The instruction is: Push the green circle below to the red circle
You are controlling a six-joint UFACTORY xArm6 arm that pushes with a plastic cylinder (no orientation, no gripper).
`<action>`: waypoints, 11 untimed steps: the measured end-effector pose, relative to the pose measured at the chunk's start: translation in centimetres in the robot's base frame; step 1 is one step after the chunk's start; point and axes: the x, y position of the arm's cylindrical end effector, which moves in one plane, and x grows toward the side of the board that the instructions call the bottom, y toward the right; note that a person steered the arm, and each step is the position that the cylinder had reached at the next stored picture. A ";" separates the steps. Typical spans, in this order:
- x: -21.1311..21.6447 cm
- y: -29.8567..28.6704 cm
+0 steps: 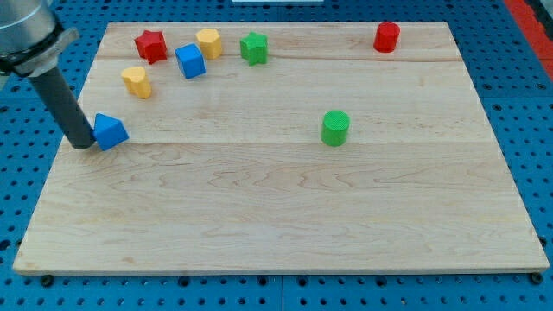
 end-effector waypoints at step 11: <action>-2.4 36.1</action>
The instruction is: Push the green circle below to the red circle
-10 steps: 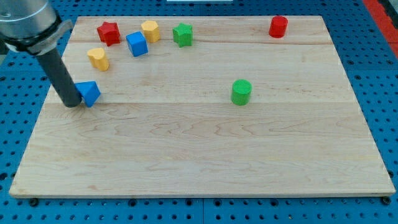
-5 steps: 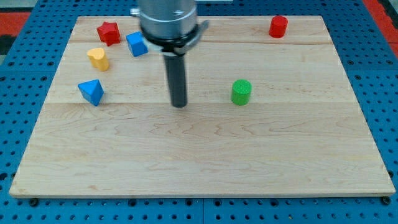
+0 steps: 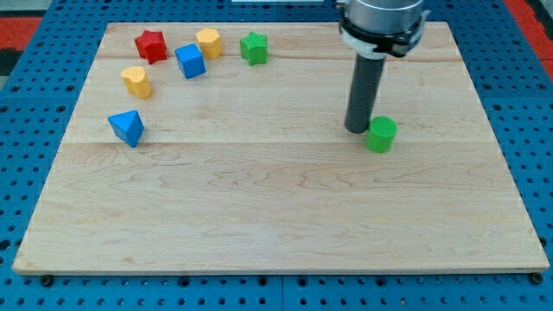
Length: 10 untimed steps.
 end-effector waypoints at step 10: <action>-6.1 -1.5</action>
